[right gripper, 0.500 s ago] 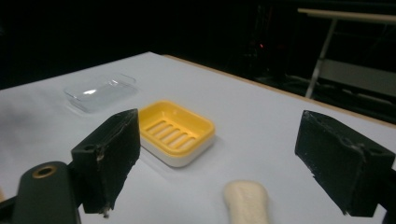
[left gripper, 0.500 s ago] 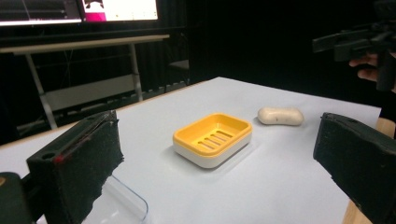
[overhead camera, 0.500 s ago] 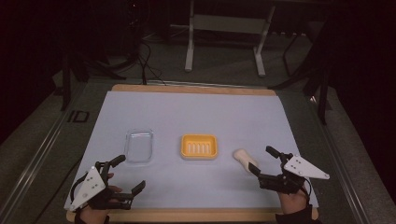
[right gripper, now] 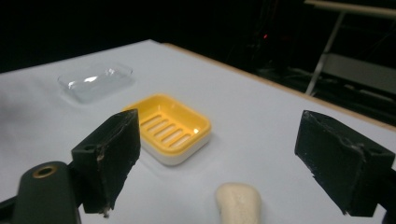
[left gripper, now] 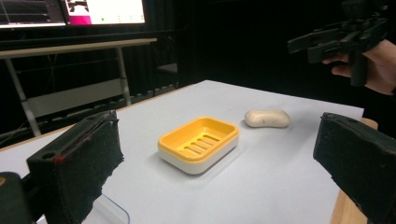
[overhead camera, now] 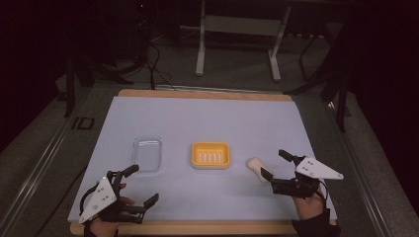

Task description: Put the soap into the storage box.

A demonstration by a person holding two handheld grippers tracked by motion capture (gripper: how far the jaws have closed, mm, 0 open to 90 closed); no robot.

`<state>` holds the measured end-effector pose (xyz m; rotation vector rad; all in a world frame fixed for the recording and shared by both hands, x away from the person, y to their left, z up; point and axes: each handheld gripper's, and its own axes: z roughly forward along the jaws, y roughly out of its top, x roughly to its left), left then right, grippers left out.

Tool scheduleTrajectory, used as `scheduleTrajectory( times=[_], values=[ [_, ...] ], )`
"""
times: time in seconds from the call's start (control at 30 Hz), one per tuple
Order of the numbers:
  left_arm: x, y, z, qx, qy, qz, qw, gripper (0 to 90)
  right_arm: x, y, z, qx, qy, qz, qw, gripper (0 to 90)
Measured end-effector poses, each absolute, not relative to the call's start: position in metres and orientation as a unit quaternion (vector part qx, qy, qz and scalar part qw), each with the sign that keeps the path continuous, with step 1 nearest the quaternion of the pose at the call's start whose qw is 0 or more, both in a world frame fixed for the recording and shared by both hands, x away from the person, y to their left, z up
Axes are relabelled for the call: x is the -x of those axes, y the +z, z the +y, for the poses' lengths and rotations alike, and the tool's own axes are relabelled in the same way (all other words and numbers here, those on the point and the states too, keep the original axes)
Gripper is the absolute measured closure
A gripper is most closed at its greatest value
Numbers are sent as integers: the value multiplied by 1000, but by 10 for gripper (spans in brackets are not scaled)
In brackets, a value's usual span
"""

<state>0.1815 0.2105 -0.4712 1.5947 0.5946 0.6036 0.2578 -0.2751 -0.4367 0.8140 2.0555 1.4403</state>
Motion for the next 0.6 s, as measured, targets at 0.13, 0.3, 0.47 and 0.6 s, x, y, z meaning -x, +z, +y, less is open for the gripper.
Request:
scheduleTrajectory(
  times=[0.13, 0.3, 0.47, 0.6],
  values=[
    [-181, -472, 209, -695, 260, 256, 619, 12, -262, -439, -269, -289, 511, 774, 236, 141],
    [-180, -472, 207, -699, 259, 253, 617, 12, -265, -440, -263, -265, 483, 804, 224, 142],
    [-180, -473, 206, -702, 255, 251, 615, 12, -267, -441, -260, -225, 470, 833, 186, 152],
    [-180, -473, 206, -707, 254, 249, 612, 12, -270, -442, -259, -209, 444, 856, 163, 154]
  ],
)
